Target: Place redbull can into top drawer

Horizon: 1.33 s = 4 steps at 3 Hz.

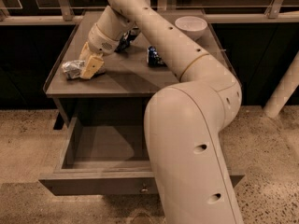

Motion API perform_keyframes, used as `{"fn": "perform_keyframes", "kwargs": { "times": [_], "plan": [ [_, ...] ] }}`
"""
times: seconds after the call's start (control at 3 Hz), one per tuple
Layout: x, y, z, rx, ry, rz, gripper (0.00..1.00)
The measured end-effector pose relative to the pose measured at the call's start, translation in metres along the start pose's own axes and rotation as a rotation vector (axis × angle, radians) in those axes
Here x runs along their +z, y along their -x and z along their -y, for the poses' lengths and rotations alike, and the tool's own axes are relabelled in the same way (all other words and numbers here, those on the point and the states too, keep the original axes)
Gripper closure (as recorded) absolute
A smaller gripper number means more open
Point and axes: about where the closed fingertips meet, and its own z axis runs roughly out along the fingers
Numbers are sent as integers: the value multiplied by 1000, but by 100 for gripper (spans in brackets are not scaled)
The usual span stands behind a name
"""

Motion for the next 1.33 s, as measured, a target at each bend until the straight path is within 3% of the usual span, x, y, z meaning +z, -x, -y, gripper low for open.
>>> {"fn": "perform_keyframes", "kwargs": {
  "times": [0.33, 0.67, 1.0, 1.33],
  "plan": [
    [-16, 3, -15, -12, -15, 18, 100],
    [-49, 9, -49, -9, -58, 25, 100],
    [-89, 18, -99, -6, -122, 8, 100],
    [-127, 34, -154, 5, -226, -5, 100]
  ]
}}
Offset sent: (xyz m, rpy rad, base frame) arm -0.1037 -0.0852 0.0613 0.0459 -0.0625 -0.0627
